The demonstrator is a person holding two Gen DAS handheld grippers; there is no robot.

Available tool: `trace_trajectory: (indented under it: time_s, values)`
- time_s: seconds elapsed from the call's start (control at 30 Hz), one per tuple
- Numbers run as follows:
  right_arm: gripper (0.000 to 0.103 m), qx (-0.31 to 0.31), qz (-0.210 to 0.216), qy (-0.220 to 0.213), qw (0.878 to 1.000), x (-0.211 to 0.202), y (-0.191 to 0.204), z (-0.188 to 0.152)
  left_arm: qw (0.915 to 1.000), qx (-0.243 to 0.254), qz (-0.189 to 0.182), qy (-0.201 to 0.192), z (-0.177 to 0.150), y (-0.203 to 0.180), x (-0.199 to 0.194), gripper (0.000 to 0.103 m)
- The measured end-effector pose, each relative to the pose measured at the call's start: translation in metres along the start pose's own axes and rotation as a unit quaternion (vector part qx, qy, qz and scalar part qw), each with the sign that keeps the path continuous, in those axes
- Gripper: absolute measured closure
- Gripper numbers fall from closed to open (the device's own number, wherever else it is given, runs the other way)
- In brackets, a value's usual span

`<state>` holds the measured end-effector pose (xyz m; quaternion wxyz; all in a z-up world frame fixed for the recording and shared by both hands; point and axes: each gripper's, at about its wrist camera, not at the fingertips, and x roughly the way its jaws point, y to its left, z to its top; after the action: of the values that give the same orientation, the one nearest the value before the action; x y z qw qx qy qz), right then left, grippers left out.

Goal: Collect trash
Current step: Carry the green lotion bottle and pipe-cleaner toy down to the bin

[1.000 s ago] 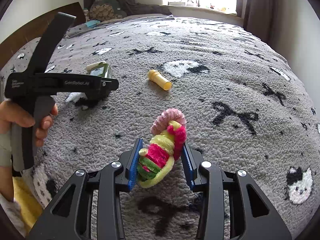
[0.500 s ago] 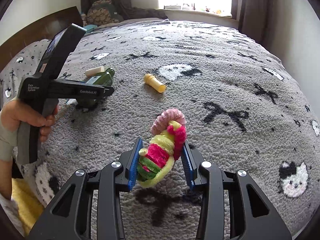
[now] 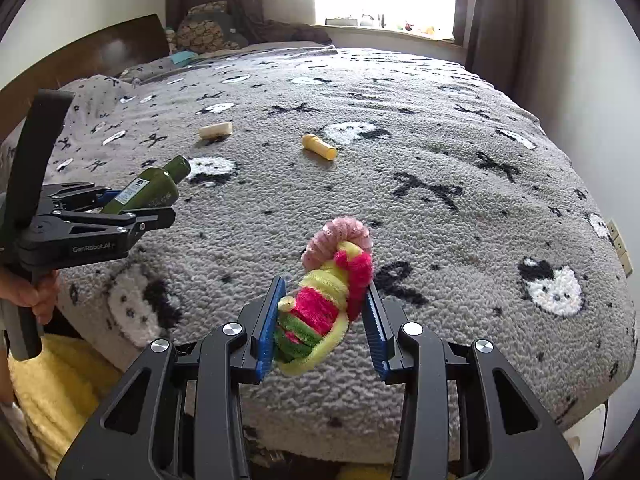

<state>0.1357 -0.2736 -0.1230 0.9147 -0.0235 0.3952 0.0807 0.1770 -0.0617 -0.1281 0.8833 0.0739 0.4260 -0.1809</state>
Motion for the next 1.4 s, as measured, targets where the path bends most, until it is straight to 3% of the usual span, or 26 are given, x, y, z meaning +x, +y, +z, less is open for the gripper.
trace_trajectory:
  time_s: [0.37,0.63,0.77,1.07,1.4]
  values:
    - [0.064,-0.014,0.015,-0.045,0.999,-0.067,0.026,-0.023,0.9969,0.02,-0.006,-0.076,-0.035,-0.025,-0.101,0.054]
    - [0.064,-0.024,0.038,-0.051,0.998,-0.092,0.047,-0.048,0.9963,0.014,-0.001,-0.085,-0.081,-0.029,-0.132,0.054]
    - [0.064,-0.022,0.063,-0.025,0.997,-0.088,0.055,-0.069,0.9976,0.008,-0.01,-0.068,-0.11,-0.033,-0.131,0.054]
    - [0.064,-0.002,0.077,0.043,0.996,-0.068,0.068,-0.116,0.9994,-0.014,-0.032,0.003,-0.171,-0.039,-0.101,0.054]
    - [0.064,0.016,0.089,0.12,0.989,-0.024,0.07,-0.159,0.9926,-0.033,-0.06,0.1,-0.223,-0.044,-0.048,0.054]
